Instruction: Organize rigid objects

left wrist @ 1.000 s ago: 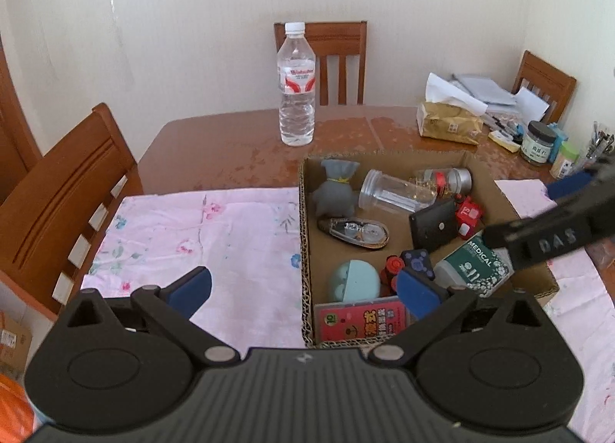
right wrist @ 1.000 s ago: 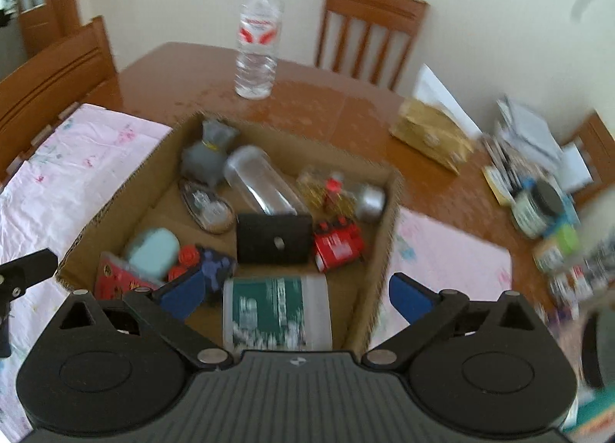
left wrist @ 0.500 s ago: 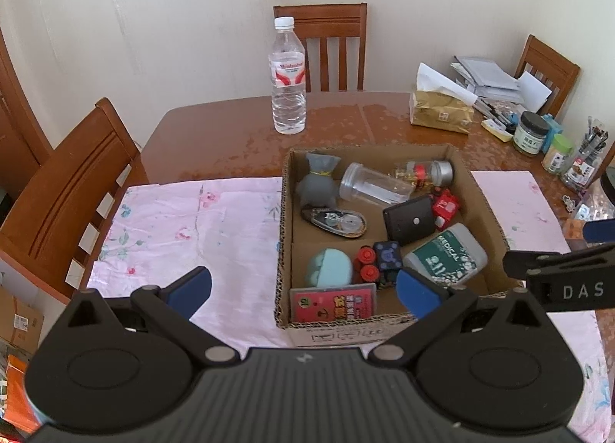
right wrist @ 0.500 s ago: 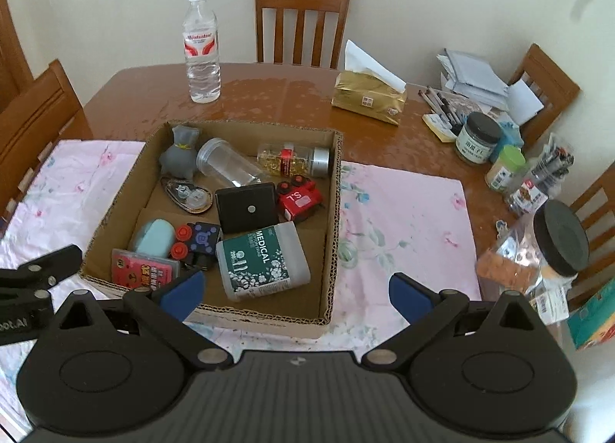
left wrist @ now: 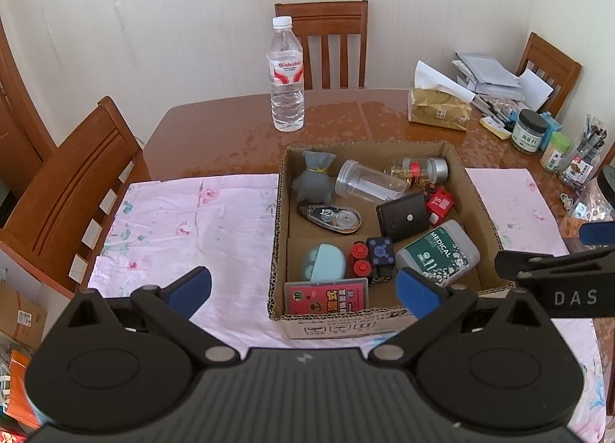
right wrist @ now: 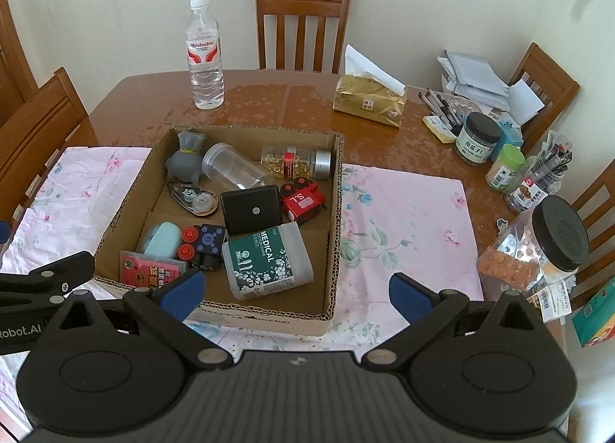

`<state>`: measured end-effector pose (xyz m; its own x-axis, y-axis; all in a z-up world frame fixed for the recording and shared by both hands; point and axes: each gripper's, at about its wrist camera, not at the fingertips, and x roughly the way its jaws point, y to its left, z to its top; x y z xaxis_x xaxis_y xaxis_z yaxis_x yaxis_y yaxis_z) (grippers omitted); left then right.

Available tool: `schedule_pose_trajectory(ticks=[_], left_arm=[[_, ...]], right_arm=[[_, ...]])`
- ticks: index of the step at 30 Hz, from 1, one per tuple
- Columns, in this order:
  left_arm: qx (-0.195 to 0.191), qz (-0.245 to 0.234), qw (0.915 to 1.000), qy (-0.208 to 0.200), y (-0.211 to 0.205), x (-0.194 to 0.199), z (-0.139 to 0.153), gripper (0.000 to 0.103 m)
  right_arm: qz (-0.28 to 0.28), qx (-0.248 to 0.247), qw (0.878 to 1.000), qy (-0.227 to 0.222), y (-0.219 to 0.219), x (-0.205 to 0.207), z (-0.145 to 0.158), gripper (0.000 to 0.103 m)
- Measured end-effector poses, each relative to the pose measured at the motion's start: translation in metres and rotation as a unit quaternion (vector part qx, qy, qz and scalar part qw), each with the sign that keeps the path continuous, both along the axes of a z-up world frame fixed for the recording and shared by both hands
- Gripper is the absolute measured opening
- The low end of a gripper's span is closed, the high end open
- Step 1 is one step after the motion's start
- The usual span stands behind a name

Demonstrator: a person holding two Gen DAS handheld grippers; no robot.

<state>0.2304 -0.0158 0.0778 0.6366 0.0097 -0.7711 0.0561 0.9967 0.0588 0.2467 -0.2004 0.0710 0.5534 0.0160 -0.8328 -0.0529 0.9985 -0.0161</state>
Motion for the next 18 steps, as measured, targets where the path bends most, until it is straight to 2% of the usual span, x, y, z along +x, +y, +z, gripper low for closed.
schedule_pose_trajectory(ticks=[18], left_arm=[[0.001,0.003,1.0000,0.001,-0.0008,-0.0012,0.0013,0.102]], right_arm=[[0.002,0.002,1.000,-0.003,-0.0003,-0.0017,0.0026,0.103]])
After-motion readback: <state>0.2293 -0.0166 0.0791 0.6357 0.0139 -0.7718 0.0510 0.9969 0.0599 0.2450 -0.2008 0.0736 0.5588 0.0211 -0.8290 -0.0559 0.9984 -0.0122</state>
